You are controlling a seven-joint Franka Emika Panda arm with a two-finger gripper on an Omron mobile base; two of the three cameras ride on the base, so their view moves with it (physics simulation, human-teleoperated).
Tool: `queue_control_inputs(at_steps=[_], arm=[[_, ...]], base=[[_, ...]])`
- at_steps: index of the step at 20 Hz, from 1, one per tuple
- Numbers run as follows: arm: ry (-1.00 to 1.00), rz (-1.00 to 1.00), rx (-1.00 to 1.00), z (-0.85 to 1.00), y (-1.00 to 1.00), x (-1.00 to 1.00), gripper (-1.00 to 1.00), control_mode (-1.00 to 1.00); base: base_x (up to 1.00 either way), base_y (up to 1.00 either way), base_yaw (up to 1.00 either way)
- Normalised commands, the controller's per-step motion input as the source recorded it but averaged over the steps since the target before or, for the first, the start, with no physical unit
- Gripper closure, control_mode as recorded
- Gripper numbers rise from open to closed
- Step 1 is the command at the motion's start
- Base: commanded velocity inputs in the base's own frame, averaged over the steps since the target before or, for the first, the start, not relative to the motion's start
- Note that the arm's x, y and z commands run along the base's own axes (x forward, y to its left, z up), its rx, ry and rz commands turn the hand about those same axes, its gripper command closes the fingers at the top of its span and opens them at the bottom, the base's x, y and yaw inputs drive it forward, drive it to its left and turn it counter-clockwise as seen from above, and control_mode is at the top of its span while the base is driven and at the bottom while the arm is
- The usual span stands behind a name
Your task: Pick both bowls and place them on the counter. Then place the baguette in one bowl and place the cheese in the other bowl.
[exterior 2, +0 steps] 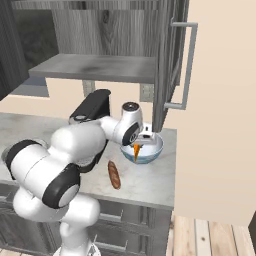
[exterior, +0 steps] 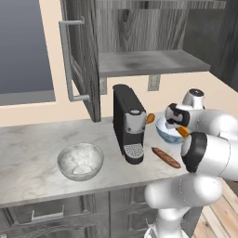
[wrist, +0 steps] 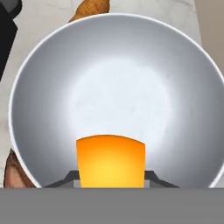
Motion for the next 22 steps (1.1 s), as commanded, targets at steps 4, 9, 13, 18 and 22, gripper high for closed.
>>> queue_control_inputs(at_steps=[4, 9, 13, 18, 22], arm=[[0.0, 0.0, 0.0, 0.0, -0.04, 0.31, 1.0, -1.0], [0.0, 0.0, 0.0, 0.01, -0.05, 0.39, 1.0, -1.0], [0.0, 0.0, 0.0, 0.0, -0.04, 0.28, 1.0, -1.0], [0.0, 0.0, 0.0, 0.0, -0.04, 0.21, 1.0, -1.0], [-0.03, 0.0, 0.0, -0.32, -0.02, 0.14, 1.0, -1.0]], base=[[0.0, 0.0, 0.0], [0.0, 0.0, 0.0], [0.0, 0.0, 0.0], [0.0, 0.0, 0.0], [0.0, 0.0, 0.0]])
